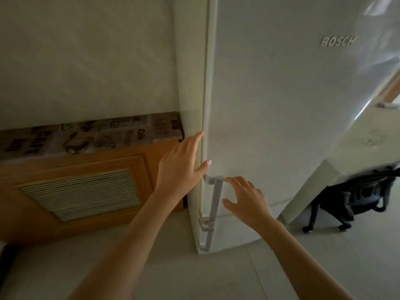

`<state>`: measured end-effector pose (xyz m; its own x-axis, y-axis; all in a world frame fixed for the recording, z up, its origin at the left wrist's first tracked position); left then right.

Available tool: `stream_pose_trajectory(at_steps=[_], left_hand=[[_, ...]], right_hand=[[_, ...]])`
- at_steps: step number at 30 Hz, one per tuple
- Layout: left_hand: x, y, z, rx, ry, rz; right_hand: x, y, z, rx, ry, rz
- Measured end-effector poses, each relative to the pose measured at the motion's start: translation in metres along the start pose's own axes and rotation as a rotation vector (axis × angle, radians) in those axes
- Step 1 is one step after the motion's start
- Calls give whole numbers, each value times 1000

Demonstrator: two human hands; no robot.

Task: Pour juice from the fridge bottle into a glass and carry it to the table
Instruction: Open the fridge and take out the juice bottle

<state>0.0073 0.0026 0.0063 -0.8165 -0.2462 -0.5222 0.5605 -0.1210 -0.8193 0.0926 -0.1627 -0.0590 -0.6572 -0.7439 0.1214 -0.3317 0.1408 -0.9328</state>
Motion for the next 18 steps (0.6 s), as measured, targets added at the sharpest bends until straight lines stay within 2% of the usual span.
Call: stream_pose_trajectory(at_steps=[8,11,18], left_hand=[[-78,16,-32,306,117,47],[-87,18,-42,405,144,87],[-88,18,-41,608,110,89]], right_hand=[[-51,7,-27,21,187,-29],[-61,13,-39,56,244,-61],[-60,21,-55,17,383,-10]])
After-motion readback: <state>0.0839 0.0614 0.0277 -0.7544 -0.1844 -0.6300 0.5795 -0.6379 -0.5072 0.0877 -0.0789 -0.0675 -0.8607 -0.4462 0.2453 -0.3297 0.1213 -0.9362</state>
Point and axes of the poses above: each hand's wrist, its own x-axis away from the middle knuckle, its own y-axis out of the palm, z = x × y, the point moved 1 cm from there along -x, towards the middle knuckle, and after that the axes turned 8 degrees about -z, right-handed, at the moved point
